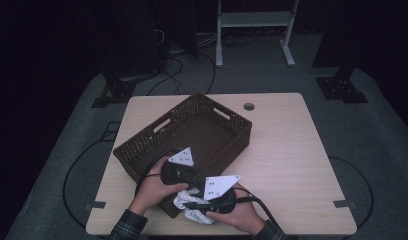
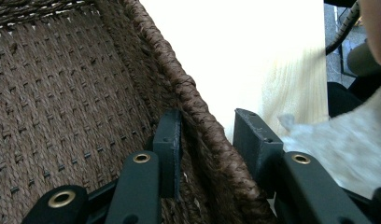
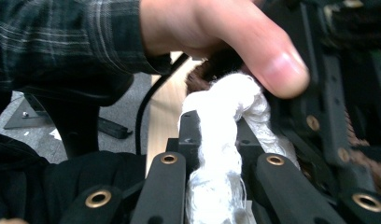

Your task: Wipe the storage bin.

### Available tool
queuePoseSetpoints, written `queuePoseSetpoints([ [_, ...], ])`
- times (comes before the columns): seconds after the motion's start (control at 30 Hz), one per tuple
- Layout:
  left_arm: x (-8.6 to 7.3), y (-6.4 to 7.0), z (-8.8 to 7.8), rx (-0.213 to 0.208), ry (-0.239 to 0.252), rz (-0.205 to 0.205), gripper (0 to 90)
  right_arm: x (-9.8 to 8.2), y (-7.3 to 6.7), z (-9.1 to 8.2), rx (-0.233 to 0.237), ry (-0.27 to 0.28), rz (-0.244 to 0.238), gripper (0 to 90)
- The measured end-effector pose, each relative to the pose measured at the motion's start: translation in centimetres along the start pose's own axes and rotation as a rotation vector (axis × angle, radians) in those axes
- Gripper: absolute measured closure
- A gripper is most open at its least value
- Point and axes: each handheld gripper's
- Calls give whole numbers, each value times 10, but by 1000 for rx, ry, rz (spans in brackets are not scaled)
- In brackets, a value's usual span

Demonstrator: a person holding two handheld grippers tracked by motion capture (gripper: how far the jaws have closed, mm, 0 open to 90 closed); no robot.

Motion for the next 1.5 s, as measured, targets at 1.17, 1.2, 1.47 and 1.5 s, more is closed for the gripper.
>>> queuePoseSetpoints([
  [1.17, 0, 0, 0, 3, -3, 1, 621, -43, -8, 57, 13, -213, -35, 779],
  [1.2, 0, 0, -1, 3, -6, 5, 621, -43, -9, 56, 14, -209, -31, 779],
  [1.47, 0, 1, 0, 2, 0, -2, 621, -43, -8, 34, -26, -184, -24, 778],
  [1.5, 0, 1, 0, 2, 0, -3, 621, -44, -6, 30, -34, -183, -21, 778],
])
Point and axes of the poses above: each handheld gripper's, and its own axes: z roughly forward along the jaws, x roughly out of its top, y roughly to its right, and after that the axes turned 1 degree about z, right-handed
